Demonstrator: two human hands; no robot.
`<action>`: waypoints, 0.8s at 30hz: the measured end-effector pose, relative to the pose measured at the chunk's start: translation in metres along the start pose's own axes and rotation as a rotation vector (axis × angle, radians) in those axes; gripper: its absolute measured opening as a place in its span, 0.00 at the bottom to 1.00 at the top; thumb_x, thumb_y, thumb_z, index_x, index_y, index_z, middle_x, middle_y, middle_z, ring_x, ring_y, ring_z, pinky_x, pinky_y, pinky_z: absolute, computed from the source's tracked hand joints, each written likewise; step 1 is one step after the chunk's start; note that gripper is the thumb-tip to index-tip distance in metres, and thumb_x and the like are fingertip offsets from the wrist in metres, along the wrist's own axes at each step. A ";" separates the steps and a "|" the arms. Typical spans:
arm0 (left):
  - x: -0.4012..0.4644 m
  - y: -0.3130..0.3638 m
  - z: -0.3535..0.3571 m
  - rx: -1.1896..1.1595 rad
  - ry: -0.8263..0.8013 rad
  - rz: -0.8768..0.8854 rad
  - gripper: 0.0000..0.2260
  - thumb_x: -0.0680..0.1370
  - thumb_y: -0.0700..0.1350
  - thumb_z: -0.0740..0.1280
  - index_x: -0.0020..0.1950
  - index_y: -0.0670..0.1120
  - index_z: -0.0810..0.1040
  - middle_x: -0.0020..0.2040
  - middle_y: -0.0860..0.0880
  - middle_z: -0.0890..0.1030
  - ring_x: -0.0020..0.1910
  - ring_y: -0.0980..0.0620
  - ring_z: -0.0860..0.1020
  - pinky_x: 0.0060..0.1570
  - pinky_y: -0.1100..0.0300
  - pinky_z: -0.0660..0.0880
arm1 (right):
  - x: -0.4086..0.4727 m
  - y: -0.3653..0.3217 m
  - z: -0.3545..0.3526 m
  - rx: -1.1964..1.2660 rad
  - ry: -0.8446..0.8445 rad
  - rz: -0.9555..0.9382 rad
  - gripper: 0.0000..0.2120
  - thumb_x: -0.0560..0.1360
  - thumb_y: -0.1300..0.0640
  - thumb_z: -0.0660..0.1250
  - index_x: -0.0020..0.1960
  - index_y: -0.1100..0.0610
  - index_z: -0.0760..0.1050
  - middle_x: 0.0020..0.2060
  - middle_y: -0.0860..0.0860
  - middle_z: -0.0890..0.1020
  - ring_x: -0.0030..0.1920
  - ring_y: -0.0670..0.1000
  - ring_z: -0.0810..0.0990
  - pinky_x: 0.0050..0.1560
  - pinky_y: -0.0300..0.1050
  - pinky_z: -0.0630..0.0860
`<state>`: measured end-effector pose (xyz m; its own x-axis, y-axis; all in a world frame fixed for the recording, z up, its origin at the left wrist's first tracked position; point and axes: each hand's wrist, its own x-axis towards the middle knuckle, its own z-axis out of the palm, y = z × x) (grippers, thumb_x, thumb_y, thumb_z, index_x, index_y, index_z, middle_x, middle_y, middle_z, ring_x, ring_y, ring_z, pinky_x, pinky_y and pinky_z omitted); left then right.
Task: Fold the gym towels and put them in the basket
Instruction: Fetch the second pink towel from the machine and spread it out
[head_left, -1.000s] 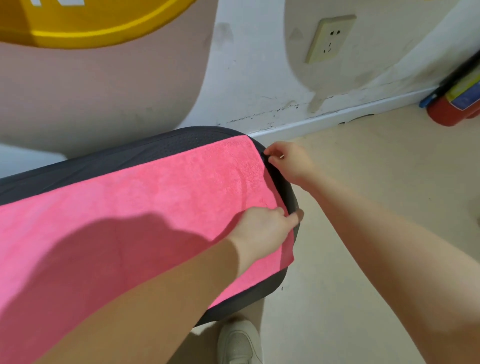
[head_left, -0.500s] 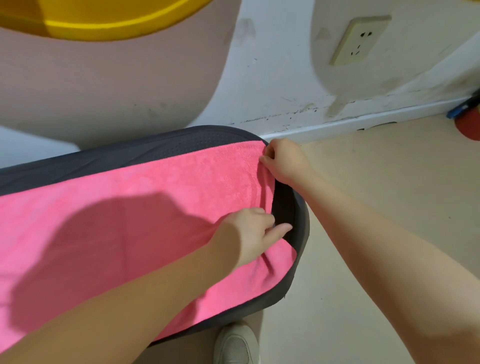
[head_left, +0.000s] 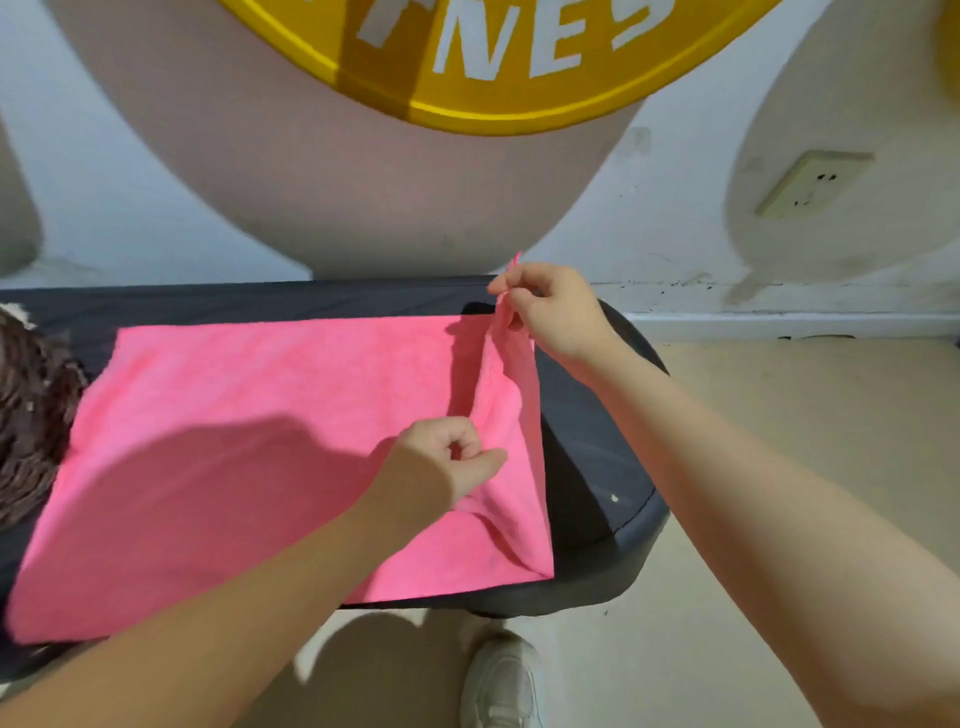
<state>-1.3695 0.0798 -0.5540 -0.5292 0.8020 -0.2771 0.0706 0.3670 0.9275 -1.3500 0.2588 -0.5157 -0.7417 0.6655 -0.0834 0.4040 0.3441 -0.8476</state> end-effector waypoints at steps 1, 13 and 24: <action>-0.008 -0.005 -0.013 0.006 0.054 0.012 0.18 0.71 0.38 0.71 0.28 0.47 0.64 0.20 0.55 0.62 0.22 0.58 0.60 0.26 0.68 0.59 | 0.001 -0.013 0.011 -0.031 -0.030 -0.021 0.13 0.72 0.68 0.59 0.44 0.55 0.80 0.32 0.40 0.76 0.27 0.35 0.74 0.39 0.31 0.71; -0.090 -0.050 -0.148 -0.131 0.575 -0.180 0.07 0.75 0.43 0.68 0.48 0.51 0.71 0.41 0.57 0.74 0.39 0.59 0.72 0.34 0.78 0.68 | 0.017 -0.115 0.176 -0.454 -0.134 -0.479 0.13 0.72 0.66 0.59 0.51 0.58 0.80 0.49 0.57 0.79 0.53 0.58 0.75 0.50 0.48 0.73; -0.130 -0.108 -0.207 0.098 0.722 -0.370 0.14 0.78 0.47 0.63 0.44 0.35 0.77 0.36 0.37 0.76 0.33 0.49 0.70 0.36 0.54 0.66 | 0.036 -0.140 0.289 -0.701 -0.314 -0.647 0.10 0.75 0.58 0.60 0.51 0.59 0.77 0.50 0.59 0.80 0.54 0.61 0.74 0.53 0.48 0.67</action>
<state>-1.4834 -0.1617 -0.5664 -0.9448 0.1314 -0.3001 -0.1597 0.6149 0.7722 -1.5878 0.0427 -0.5519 -0.9971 0.0422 0.0641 0.0221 0.9575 -0.2877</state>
